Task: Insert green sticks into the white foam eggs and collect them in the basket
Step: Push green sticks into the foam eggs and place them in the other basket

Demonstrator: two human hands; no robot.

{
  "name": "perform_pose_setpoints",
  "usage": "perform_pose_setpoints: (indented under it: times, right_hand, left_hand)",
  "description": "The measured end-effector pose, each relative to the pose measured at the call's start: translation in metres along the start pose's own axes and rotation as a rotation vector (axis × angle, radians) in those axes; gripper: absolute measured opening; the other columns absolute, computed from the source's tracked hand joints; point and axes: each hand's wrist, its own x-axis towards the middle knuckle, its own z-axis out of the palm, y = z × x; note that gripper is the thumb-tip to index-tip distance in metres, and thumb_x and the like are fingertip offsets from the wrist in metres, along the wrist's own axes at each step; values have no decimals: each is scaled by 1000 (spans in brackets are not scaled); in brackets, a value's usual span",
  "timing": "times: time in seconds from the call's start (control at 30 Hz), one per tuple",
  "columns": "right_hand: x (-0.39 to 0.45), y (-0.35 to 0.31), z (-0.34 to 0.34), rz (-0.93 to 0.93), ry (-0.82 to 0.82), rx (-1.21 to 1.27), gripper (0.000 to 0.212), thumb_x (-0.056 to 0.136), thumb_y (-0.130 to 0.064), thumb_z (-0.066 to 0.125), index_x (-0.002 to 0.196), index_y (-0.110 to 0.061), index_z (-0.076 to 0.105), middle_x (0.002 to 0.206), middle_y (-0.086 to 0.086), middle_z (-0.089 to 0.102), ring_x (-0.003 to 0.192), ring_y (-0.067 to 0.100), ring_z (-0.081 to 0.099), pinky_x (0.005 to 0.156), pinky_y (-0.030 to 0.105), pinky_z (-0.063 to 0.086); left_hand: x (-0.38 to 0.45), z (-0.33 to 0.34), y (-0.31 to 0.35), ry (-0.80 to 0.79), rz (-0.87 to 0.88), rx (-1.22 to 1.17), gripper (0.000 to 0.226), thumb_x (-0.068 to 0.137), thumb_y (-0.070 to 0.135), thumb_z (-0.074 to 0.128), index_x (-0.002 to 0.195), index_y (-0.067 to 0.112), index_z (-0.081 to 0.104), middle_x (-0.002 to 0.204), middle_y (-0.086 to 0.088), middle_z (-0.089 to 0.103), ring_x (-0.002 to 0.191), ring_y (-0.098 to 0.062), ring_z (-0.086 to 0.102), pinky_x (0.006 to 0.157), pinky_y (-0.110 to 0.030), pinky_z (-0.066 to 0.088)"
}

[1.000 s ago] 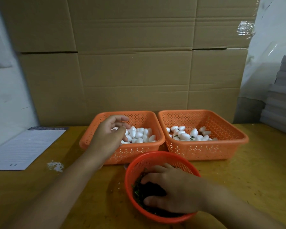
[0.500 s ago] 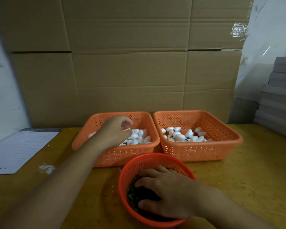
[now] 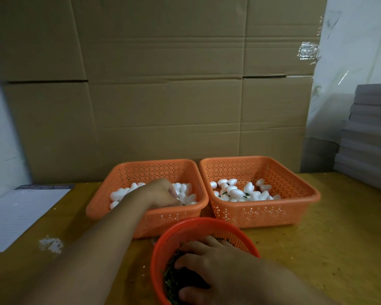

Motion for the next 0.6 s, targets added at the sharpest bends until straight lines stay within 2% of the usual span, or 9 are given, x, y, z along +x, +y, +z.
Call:
perform_pose_setpoints:
  times: [0.1, 0.17, 0.27, 0.33, 0.4, 0.47, 0.6]
  right_hand:
    - [2, 0, 0, -4, -2, 2, 56, 95, -62, 45, 145, -40, 37, 158, -15, 24, 145, 10, 16, 116, 48, 21]
    - [2, 0, 0, -2, -4, 2, 56, 95, -62, 45, 145, -40, 37, 157, -15, 25, 145, 12, 17, 116, 49, 22]
    - [1, 0, 0, 1, -11, 2, 56, 95, -63, 44, 145, -40, 36, 157, -15, 25, 145, 13, 17, 115, 48, 22]
    - [0, -1, 0, 4, -5, 1, 56, 95, -63, 44, 145, -41, 36, 157, -17, 24, 144, 12, 18, 115, 47, 22]
    - [-1, -2, 0, 8, -2, 7, 56, 94, -64, 43, 144, -41, 36, 157, -18, 24, 145, 11, 16, 117, 47, 20]
    - [-2, -3, -1, 9, -1, 10, 55, 94, -64, 43, 144, -41, 37, 157, -18, 24, 146, 11, 15, 118, 47, 17]
    - [-3, -4, -2, 15, -10, -16, 57, 95, -63, 43, 146, -38, 36, 158, -15, 24, 147, 14, 15, 119, 48, 16]
  left_hand:
    - [-1, 0, -1, 2, -12, -15, 42, 64, 66, 61, 103, 51, 67, 153, 12, 45, 143, -20, 39, 118, -55, 12]
    - [-1, 0, -3, 17, -6, -45, 40, 64, 62, 65, 102, 51, 67, 149, 11, 50, 139, -19, 44, 118, -53, 15]
    - [1, 0, -5, 24, 10, -137, 48, 64, 53, 71, 111, 47, 63, 128, 9, 65, 119, -18, 60, 111, -49, 34]
    - [2, 0, -7, 49, 49, -252, 46, 73, 42, 75, 117, 39, 63, 115, 7, 68, 104, -14, 65, 102, -43, 47]
    - [-1, 0, -8, 120, 116, -374, 40, 82, 26, 76, 120, 29, 65, 109, 9, 66, 98, -6, 64, 88, -29, 52]
    - [-6, -1, -6, 241, 189, -447, 31, 86, 19, 73, 114, 30, 66, 104, 15, 65, 98, 2, 61, 75, -15, 45]
    - [-27, 1, -1, 486, 293, -577, 14, 92, 23, 67, 98, 36, 69, 97, 22, 69, 89, 9, 64, 69, -6, 43]
